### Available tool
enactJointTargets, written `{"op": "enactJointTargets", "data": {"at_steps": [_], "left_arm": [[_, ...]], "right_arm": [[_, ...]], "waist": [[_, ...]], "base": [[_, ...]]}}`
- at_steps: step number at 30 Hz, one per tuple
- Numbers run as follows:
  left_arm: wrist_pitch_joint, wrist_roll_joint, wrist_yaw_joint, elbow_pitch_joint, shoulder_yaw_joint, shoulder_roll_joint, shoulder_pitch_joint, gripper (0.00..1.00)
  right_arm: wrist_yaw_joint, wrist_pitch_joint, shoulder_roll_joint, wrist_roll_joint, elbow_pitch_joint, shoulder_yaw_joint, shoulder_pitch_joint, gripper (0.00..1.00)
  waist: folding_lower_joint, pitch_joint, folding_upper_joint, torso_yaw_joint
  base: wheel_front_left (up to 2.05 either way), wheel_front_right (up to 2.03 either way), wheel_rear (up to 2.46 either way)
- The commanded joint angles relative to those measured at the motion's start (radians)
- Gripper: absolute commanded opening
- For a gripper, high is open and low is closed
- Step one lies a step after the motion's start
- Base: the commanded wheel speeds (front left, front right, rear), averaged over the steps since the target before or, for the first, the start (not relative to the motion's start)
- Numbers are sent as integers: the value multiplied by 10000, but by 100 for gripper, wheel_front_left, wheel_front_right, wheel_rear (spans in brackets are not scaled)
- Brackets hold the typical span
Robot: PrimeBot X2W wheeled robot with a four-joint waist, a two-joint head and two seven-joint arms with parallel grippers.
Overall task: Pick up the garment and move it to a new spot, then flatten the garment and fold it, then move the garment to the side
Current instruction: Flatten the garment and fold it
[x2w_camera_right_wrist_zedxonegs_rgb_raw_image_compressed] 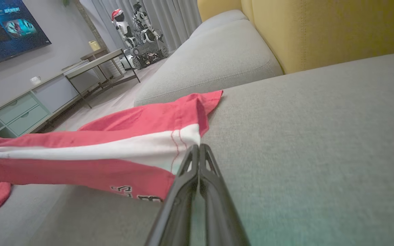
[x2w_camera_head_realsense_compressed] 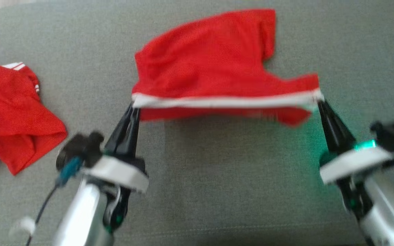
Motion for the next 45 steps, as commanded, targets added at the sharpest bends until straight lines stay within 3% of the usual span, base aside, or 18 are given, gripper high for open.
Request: {"op": "enactJointTargets", "data": {"at_steps": [1,8,13,20,25,36,45], "left_arm": [[-58,36,155,-809,513,219,442,0],[-37,-11,536,-2171,504,192,2440,0],[218,-63,731,-2851,387,218,3194,0],[760,-169,743,-3344,249,328,3417,0],[1383,-417,626,-3589,269,426,3000,0],[2508,-1259,143,-2809,583,415,537,0],[2680,-1822,-250,-639,358,22,-1600,0]], "right_arm": [[-7,-85,-67,-390,-857,-414,868,0],[-7,759,1028,-1696,-3518,-2384,3798,0],[-7,1576,1844,-2554,-5269,-3224,5107,0],[-7,2267,2239,-2992,-6323,-3786,5565,0],[-7,2606,2103,-3084,-6569,-4068,5035,0],[-7,3137,1012,-2596,-5063,-3656,1705,0],[-7,3005,415,-2040,-1792,-2384,-1611,0]], "waist": [[1,-179,-1,28],[1,-450,-1,72],[1,-545,-1,54],[1,-674,-1,82],[1,-574,-1,145],[1,306,-1,372],[1,1154,-1,768]], "base": [[0,0,0],[0,0,0],[0,0,0],[0,0,0],[0,0,0],[0,0,0],[0,0,0]]}}
